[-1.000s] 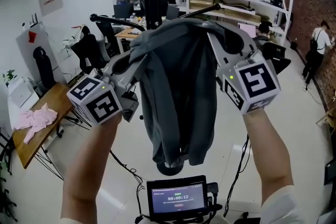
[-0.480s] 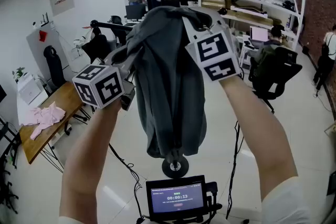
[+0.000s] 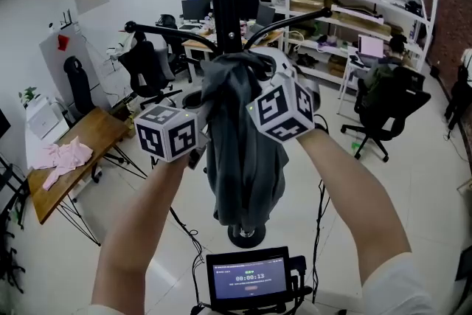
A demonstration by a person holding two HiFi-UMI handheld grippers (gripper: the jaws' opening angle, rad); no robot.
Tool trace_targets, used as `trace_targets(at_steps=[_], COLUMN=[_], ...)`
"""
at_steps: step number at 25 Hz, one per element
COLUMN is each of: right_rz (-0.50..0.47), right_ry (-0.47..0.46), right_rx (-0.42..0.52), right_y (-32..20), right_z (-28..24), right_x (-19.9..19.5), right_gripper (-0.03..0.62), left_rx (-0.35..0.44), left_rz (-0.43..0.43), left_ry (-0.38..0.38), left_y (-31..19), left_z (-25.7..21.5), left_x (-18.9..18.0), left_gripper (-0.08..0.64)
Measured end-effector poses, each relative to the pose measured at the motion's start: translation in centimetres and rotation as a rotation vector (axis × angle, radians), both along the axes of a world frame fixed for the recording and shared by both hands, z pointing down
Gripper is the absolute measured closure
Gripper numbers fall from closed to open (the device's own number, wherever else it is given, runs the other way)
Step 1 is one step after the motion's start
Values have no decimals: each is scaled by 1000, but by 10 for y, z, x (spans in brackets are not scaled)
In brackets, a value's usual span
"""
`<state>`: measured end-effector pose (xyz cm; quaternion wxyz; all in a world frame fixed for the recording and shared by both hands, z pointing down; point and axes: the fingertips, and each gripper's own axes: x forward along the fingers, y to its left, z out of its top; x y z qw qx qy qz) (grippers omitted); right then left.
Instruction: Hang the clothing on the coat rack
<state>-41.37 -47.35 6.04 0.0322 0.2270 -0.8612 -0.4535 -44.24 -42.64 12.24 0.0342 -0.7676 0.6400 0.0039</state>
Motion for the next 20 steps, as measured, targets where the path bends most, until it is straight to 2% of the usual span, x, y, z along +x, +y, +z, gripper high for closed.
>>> trace_targets(at_steps=[6,12,20], right_rz=[-2,-30,-82], right_ry=[15,28,-41], right_rx=[-63,-134,-202], right_y=[-10,-11,9], right_z=[32,68,100], right_x=[8,25,56], right_gripper=[561,563,563], left_rx=[-20,-56,-17], left_rz=[59,99,164], left_ry=[72,199,222], left_y=[-7,-15,-7], left_z=[20,51,67], left_x=[12,16,40], left_gripper=[534,526,524])
